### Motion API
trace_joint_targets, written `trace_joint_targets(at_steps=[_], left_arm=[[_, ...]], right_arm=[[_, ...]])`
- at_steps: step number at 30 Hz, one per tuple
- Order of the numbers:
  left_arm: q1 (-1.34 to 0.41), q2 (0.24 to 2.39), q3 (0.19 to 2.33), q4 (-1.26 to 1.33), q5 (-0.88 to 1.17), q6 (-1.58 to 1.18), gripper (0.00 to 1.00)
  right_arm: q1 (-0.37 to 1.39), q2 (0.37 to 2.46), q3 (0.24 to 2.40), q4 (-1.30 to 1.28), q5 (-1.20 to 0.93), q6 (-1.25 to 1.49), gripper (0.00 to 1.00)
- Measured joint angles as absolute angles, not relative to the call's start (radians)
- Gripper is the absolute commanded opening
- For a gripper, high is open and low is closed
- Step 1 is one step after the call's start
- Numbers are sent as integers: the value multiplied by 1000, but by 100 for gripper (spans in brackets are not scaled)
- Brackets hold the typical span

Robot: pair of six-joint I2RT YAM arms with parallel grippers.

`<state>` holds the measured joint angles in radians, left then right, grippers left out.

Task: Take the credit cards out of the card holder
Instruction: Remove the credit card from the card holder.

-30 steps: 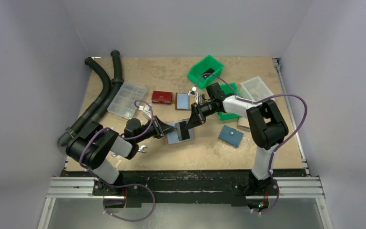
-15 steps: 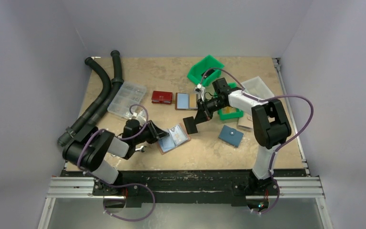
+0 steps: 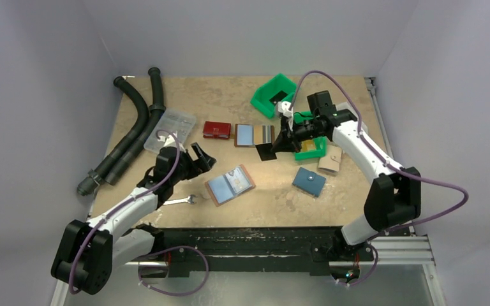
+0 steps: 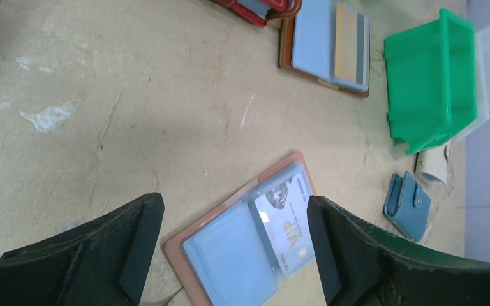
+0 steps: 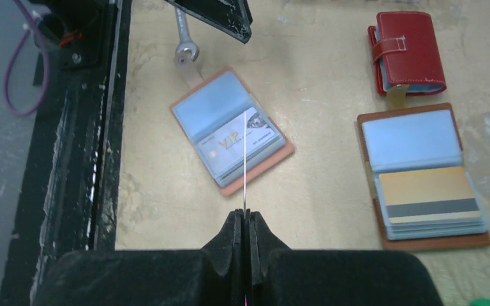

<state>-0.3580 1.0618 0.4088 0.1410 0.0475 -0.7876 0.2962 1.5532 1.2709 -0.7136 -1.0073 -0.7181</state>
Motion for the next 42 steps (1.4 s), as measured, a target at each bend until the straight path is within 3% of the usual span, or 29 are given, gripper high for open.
trace_joint_targets(at_steps=[8, 16, 28, 42], left_arm=[[-355, 1067, 411, 221, 282, -860, 86], [-378, 1349, 361, 770, 483, -1319, 82], [-615, 1738, 418, 1376, 417, -1867, 69], [-752, 1950, 529, 1449, 331, -2073, 61]], right_arm=[[300, 1504, 1373, -933, -1000, -1192, 0], [301, 1359, 1362, -1009, -941, -1493, 0], [301, 1307, 1305, -1055, -901, -1659, 0], [322, 1302, 1255, -1039, -903, -1749, 0]])
